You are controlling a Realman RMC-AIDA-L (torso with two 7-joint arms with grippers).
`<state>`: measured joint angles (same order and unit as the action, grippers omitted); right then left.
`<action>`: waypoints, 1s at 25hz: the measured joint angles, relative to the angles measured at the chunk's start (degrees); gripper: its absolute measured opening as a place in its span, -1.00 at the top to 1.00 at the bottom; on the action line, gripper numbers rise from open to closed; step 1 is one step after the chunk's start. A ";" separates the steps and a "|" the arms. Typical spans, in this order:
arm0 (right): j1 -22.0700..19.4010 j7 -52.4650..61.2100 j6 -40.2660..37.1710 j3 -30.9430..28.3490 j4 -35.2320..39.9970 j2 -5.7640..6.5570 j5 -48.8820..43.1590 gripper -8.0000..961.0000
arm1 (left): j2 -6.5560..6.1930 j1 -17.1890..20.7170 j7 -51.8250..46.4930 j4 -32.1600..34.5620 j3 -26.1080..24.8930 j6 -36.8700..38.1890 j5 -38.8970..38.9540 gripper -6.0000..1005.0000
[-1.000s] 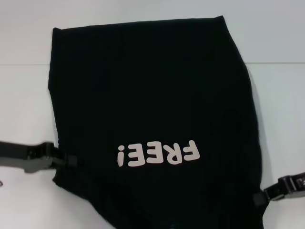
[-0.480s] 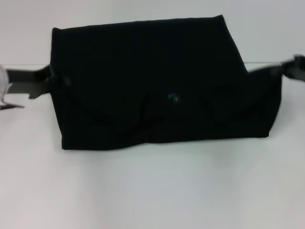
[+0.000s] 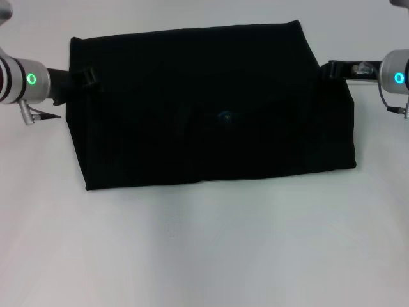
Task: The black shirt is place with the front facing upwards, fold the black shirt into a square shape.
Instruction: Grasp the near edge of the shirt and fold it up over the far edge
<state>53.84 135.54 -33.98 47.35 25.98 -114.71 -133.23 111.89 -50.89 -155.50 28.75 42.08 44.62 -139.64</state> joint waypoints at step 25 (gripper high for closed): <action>6.48 1.61 1.51 7.78 -1.45 1.01 -9.03 0.75 | 0.21 -2.33 0.53 0.02 6.15 -1.94 -0.01 0.84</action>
<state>60.32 137.15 -32.47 55.13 24.52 -113.70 -142.26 112.10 -53.22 -154.97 28.76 48.24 42.68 -139.66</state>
